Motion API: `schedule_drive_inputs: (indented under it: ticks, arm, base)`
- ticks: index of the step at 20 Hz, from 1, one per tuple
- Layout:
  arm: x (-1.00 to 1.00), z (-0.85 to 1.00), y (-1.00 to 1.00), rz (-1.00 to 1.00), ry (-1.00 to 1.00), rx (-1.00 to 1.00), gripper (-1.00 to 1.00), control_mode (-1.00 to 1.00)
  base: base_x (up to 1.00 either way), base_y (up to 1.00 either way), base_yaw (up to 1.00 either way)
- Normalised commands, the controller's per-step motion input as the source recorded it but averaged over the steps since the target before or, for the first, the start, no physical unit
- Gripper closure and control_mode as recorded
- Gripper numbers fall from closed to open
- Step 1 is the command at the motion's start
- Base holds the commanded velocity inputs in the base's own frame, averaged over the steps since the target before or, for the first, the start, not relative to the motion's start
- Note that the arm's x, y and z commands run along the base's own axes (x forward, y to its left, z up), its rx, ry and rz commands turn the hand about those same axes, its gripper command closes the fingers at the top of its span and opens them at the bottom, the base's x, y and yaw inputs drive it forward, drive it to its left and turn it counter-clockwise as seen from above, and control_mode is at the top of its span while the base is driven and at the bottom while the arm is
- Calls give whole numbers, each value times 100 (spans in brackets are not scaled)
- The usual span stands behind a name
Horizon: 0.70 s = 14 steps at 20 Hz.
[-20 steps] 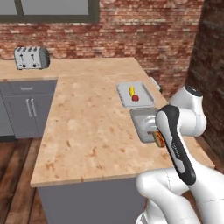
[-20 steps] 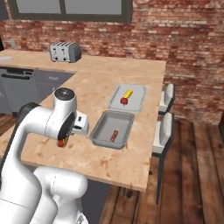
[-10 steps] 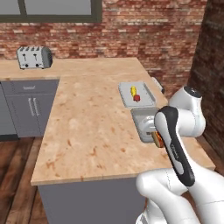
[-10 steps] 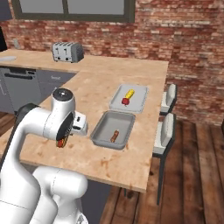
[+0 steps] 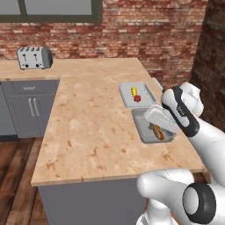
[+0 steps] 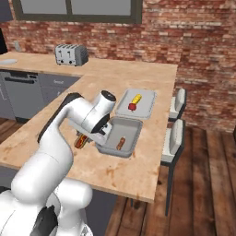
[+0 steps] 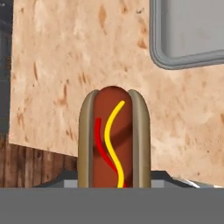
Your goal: Place the cold items (bell pepper and corn) from the fridge in one tupperware on the dining counter. Place the warm items (kebab skewer and hot dog) in the stove area in another tupperware.
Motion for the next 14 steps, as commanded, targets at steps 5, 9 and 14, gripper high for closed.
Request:
schedule_drive_inputs:
  ticks: [5,9,14]
  arm:
    - [73,-13,-28,0,31,-8,100,-100]
    - [52,-34,-33,4,5,-19,100,-100]
    - [43,-47,-26,3,0,-20,100,-100]
  base:
    - [0,0,0]
    - [0,0,0]
    - [0,0,0]
